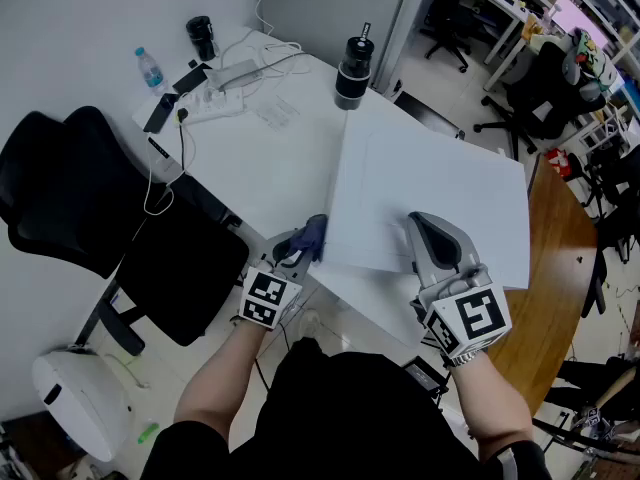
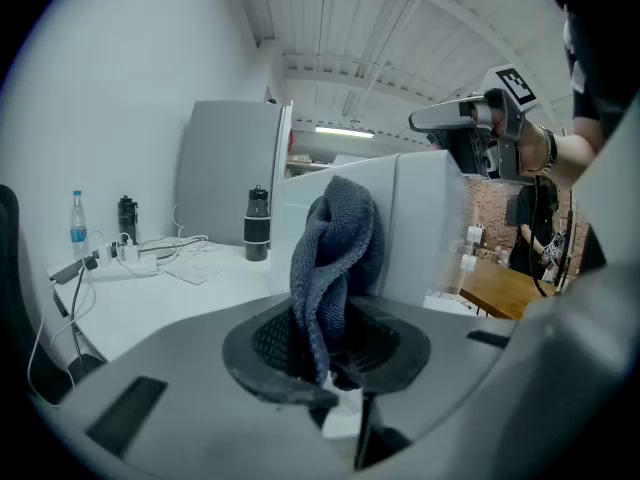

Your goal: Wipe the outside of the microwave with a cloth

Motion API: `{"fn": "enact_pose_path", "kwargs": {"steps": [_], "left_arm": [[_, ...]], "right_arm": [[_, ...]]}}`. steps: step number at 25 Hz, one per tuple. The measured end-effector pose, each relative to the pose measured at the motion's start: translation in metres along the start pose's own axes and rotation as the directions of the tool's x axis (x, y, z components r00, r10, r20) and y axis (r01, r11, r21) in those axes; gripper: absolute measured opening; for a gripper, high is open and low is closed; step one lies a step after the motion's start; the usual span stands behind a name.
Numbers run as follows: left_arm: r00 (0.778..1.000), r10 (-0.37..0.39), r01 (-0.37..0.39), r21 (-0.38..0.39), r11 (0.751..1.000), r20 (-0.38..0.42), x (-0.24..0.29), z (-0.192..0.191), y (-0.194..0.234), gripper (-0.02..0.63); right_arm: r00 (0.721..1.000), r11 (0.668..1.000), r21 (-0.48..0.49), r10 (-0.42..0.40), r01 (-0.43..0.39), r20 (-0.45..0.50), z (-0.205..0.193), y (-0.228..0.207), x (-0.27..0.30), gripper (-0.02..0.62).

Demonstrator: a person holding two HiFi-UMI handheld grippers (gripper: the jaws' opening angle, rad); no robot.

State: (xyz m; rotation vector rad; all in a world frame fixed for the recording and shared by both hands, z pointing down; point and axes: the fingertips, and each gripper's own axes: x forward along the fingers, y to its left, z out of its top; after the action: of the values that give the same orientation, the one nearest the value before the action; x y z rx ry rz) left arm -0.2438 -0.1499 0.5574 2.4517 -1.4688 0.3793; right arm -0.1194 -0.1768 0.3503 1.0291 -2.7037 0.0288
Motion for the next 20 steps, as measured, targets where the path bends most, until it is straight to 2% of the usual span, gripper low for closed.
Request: {"fn": "enact_pose_path", "kwargs": {"steps": [20], "left_arm": [[0.998,-0.047,0.047,-0.003,0.999,-0.035,0.093,0.017,0.063,0.083]], "right_arm": [[0.992,0.991,0.039,-0.124,0.125,-0.023,-0.007,-0.053,0.026,0.002]]}}
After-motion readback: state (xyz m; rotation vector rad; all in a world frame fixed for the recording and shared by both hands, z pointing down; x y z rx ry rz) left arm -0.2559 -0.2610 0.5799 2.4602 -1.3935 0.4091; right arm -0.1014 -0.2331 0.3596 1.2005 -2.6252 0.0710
